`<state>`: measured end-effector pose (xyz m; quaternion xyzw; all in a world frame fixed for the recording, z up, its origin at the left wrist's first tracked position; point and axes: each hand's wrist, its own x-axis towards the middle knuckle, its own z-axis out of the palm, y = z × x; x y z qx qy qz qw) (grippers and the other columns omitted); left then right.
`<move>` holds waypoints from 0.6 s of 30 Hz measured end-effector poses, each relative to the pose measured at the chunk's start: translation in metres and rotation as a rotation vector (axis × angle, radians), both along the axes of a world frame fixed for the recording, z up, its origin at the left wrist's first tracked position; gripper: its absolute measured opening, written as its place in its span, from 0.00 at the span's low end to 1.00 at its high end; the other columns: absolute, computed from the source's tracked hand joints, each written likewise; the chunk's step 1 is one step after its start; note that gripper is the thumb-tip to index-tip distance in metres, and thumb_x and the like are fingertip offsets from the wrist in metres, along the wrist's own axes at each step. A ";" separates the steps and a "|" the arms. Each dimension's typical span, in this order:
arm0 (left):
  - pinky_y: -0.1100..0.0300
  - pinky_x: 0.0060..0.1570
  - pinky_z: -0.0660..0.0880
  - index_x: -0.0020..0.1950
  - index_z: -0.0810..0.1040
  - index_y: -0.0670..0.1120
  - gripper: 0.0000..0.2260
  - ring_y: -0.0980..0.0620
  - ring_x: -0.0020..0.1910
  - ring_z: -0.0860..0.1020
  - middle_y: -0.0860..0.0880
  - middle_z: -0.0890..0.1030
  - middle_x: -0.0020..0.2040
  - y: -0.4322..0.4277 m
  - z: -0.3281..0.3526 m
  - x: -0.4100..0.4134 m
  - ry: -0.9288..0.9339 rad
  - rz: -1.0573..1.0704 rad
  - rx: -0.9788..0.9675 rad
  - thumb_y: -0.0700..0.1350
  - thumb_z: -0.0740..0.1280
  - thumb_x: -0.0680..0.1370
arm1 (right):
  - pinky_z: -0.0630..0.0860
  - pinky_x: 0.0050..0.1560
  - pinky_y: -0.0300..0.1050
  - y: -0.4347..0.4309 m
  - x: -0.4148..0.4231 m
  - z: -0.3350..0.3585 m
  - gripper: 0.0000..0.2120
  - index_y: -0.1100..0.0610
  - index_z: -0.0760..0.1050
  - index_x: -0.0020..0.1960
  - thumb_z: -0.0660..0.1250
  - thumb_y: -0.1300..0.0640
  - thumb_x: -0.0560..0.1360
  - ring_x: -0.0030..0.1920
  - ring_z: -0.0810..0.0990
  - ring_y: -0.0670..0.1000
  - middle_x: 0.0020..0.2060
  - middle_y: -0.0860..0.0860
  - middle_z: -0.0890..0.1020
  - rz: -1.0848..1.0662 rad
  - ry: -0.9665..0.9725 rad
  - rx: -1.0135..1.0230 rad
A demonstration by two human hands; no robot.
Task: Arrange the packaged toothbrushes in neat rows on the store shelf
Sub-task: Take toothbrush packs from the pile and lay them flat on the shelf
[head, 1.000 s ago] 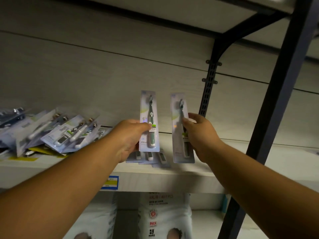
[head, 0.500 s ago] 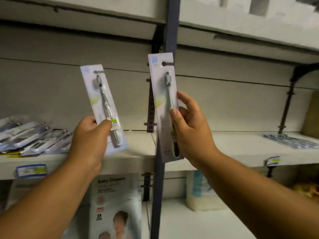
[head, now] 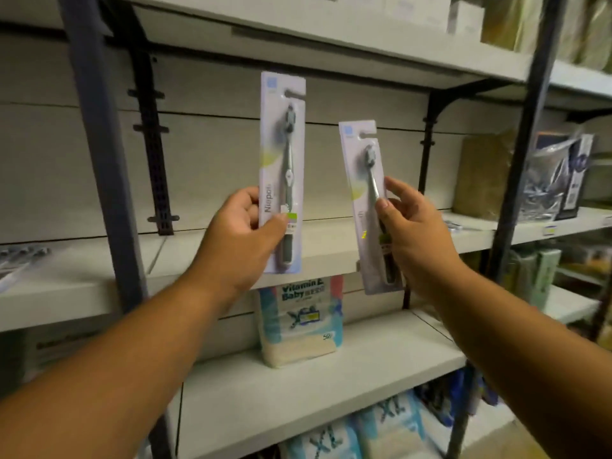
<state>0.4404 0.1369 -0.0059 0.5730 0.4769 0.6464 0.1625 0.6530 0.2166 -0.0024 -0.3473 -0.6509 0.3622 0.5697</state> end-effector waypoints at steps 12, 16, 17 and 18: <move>0.45 0.58 0.80 0.56 0.78 0.52 0.11 0.52 0.50 0.85 0.52 0.86 0.50 0.142 -0.018 0.031 -0.076 -0.176 -0.074 0.47 0.70 0.75 | 0.77 0.42 0.45 0.100 0.050 0.006 0.20 0.44 0.69 0.76 0.61 0.51 0.84 0.54 0.81 0.47 0.55 0.42 0.81 -0.228 -0.053 -0.010; 0.48 0.57 0.80 0.57 0.78 0.51 0.12 0.52 0.50 0.85 0.52 0.86 0.50 0.195 -0.017 0.031 -0.102 -0.235 -0.122 0.49 0.70 0.73 | 0.78 0.45 0.46 0.155 0.035 0.022 0.19 0.46 0.70 0.75 0.61 0.52 0.84 0.53 0.80 0.50 0.55 0.44 0.80 -0.231 -0.088 -0.036; 0.50 0.56 0.80 0.56 0.79 0.51 0.11 0.52 0.50 0.85 0.52 0.86 0.50 0.209 -0.016 0.030 -0.113 -0.245 -0.138 0.48 0.71 0.74 | 0.79 0.48 0.48 0.169 0.032 0.026 0.20 0.47 0.70 0.75 0.62 0.52 0.84 0.54 0.80 0.51 0.54 0.44 0.80 -0.229 -0.102 -0.064; 0.51 0.54 0.80 0.56 0.79 0.51 0.09 0.52 0.50 0.85 0.53 0.86 0.50 0.221 -0.015 0.030 -0.119 -0.254 -0.153 0.47 0.71 0.76 | 0.80 0.51 0.51 0.183 0.029 0.028 0.20 0.48 0.70 0.75 0.62 0.52 0.84 0.54 0.80 0.52 0.55 0.45 0.80 -0.227 -0.116 -0.090</move>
